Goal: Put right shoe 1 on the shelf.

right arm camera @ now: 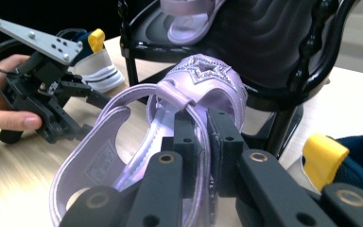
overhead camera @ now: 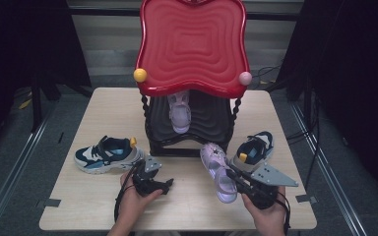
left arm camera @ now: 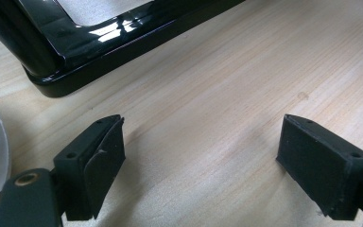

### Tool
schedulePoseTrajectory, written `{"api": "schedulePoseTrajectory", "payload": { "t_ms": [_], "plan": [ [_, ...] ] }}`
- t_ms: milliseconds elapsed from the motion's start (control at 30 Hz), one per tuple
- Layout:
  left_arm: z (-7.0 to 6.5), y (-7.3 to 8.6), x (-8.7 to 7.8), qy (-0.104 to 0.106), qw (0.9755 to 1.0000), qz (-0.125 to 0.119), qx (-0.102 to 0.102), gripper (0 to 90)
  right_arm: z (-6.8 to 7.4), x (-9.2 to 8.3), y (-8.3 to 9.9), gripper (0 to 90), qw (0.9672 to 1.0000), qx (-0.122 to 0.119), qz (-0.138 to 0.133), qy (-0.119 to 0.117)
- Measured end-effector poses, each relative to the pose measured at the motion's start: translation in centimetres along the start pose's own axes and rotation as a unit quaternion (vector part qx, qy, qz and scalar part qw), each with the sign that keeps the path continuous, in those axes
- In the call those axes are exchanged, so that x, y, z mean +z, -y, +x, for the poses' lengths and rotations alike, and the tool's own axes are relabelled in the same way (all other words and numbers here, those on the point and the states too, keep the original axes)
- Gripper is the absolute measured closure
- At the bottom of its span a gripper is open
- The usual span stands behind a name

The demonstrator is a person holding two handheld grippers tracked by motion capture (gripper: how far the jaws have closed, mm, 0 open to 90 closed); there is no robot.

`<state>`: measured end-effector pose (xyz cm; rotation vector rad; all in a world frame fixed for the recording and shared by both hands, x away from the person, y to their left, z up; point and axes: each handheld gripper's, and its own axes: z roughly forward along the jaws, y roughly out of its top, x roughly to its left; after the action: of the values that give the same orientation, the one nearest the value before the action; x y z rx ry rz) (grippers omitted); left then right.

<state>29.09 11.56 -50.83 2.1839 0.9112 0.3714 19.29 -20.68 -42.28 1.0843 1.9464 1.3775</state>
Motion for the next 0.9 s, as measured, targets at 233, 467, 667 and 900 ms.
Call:
{"api": "schedulePoseTrajectory", "payload": {
  "t_ms": [233,467,667,900],
  "plan": [
    [0.0,0.0,0.0,0.0,1.0,0.0,0.001,15.2,0.4,0.1,-1.1,82.8,0.9999,-0.01,-0.009,-0.002],
    [0.0,0.0,0.0,0.0,1.0,0.0,0.0,15.2,0.6,0.5,-2.4,82.9,0.9997,-0.01,-0.022,0.001],
    [0.0,0.0,0.0,0.0,1.0,0.0,0.0,15.2,0.8,0.9,-3.4,82.9,0.9994,-0.013,-0.033,0.006],
    [0.0,0.0,0.0,0.0,1.0,0.0,0.0,15.2,0.7,1.5,-4.3,82.9,0.999,-0.013,-0.041,0.015]
  ]
}}
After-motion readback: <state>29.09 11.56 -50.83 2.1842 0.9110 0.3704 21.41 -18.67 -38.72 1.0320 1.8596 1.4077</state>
